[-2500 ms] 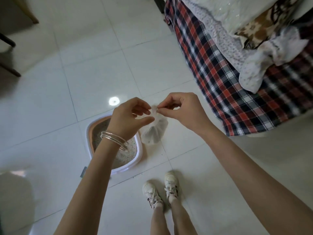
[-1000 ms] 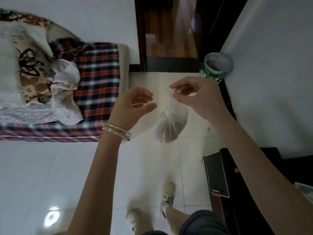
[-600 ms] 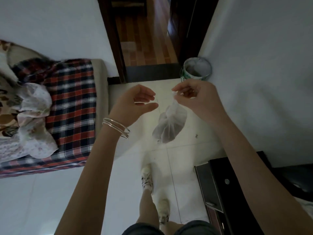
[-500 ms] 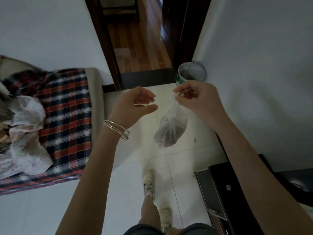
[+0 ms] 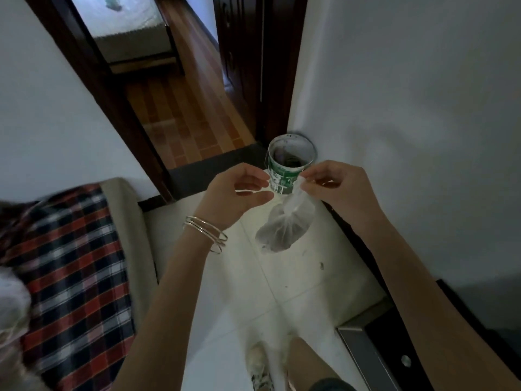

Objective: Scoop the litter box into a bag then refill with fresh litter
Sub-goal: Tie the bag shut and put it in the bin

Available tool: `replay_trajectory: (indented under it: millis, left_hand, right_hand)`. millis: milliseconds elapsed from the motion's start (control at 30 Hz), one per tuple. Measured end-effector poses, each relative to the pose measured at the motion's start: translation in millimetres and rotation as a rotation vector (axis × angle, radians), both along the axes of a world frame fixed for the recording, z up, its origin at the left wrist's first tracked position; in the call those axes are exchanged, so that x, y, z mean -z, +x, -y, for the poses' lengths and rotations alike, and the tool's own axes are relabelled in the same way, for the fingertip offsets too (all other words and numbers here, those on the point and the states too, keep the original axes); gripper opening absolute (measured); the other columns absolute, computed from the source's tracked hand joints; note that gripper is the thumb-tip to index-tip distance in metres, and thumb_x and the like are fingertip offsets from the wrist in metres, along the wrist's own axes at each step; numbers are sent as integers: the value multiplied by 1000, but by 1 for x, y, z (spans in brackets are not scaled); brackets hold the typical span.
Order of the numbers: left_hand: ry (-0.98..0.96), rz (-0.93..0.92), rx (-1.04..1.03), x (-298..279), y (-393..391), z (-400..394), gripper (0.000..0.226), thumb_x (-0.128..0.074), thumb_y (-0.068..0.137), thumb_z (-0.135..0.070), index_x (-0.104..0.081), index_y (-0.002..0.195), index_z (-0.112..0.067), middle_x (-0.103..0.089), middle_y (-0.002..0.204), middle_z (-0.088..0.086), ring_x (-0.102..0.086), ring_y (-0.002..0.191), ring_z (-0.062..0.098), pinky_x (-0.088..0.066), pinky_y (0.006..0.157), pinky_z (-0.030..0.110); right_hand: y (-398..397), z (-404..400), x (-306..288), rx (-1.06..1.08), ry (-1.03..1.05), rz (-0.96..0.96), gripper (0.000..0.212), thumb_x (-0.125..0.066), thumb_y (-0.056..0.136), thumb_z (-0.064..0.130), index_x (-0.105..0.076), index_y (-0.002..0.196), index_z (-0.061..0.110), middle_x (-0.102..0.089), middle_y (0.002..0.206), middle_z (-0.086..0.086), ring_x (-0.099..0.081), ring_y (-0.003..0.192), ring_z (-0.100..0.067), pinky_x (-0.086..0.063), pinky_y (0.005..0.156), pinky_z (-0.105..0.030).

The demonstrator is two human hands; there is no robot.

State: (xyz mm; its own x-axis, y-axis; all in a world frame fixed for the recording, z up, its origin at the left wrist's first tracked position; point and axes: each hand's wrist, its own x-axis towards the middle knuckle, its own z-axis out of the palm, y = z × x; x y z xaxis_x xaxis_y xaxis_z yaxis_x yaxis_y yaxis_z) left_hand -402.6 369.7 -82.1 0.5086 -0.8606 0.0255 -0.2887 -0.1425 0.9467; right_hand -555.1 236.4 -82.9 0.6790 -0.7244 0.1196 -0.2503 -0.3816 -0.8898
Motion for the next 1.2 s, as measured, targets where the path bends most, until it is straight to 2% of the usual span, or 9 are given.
replay_trajectory:
  millis: [133,300,433,667,833,1000,1200]
  left_hand:
    - [9,44,44,6,29,40,26,-73,73,-14,-57,84,-31,-63,86,-14,-60,75,-8,-47,71,4]
    - [22,37,38,16,68,101,25,-73,72,-11,-59,86,-27,-64,86,-12,-62,77,0,-48,72,6]
    - [37,11,45,16,94,153,24,-73,72,-10,-61,87,-24,-64,85,-12,-61,74,-7,-48,71,7]
    - [53,-12,22,21,140,241,25,-74,71,-9,-62,91,-19,-64,85,-12,-62,77,-4,-51,78,13]
    - [75,-53,-8,32,177,292,25,-74,71,-7,-62,90,-17,-65,85,-9,-63,75,-5,-50,75,9]
    - [86,-59,1,45,222,346,25,-71,73,-2,-62,95,-10,-64,85,-10,-61,73,-10,-46,70,4]
    - [107,-87,92,67,279,416,24,-69,74,2,-62,95,-5,-63,84,-9,-61,71,-10,-47,69,5]
  right_hand:
    - [31,38,5,11,1,-5,11,-72,79,13,-70,90,16,-70,84,0,-63,73,-10,-53,72,-21]
    - [73,95,17,-4,-9,-18,12,-72,79,15,-70,91,17,-67,80,9,-63,72,-4,-53,71,-15]
    - [102,146,18,-17,12,10,13,-72,80,10,-70,92,9,-67,80,3,-61,67,0,-51,70,-11]
    - [148,236,27,-26,-22,-5,15,-73,79,10,-71,92,3,-71,86,-7,-66,75,-14,-54,79,-22]
    - [185,290,30,-2,45,-10,12,-72,79,9,-71,91,10,-70,84,0,-63,72,-4,-51,76,-15]
    - [224,342,37,35,102,-4,15,-72,77,8,-69,82,23,-70,80,3,-64,70,-5,-51,71,-14]
    - [269,399,58,141,155,-39,15,-75,75,11,-70,82,23,-71,79,6,-66,70,-1,-52,73,-13]
